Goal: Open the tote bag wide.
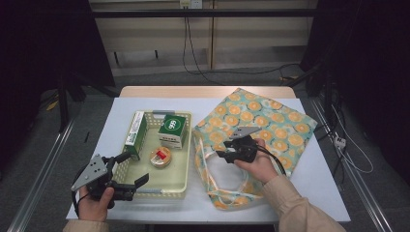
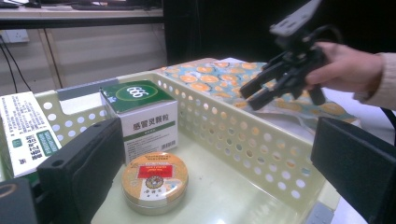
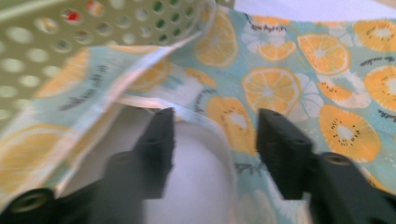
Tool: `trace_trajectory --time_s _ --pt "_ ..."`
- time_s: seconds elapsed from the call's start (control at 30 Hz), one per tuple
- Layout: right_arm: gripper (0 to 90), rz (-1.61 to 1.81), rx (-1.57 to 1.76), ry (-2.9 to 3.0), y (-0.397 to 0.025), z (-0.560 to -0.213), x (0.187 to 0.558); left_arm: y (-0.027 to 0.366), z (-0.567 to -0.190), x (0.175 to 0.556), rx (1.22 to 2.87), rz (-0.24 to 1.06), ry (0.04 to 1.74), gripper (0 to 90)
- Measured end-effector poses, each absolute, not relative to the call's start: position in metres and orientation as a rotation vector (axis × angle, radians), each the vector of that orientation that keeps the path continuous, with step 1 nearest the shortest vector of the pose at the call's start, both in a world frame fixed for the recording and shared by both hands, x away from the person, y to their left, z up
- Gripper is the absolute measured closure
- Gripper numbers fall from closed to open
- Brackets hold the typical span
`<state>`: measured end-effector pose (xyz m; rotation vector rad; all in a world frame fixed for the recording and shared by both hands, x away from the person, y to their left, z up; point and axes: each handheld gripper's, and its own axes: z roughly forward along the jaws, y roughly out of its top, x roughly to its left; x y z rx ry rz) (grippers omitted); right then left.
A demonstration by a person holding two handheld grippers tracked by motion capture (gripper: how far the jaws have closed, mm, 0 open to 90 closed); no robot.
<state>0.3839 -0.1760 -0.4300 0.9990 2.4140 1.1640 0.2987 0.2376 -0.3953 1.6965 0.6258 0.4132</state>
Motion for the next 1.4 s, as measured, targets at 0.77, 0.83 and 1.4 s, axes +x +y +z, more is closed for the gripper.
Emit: trace_trajectory --time_s 0.77,0.83,1.4 --pt "25.1 1.29 0.943 2.572 -0.175 -0.432 0.318 0.236 -0.395 0.299 1.7 0.41 0.623 2.9" --pt "35.6 1.31 0.911 2.612 -0.172 -0.432 0.315 0.236 -0.395 0.298 1.699 0.41 0.626 2.9" --pt "50.9 1.347 0.726 2.704 -0.141 -0.436 0.285 0.235 -0.395 0.298 1.699 0.41 0.628 2.9"
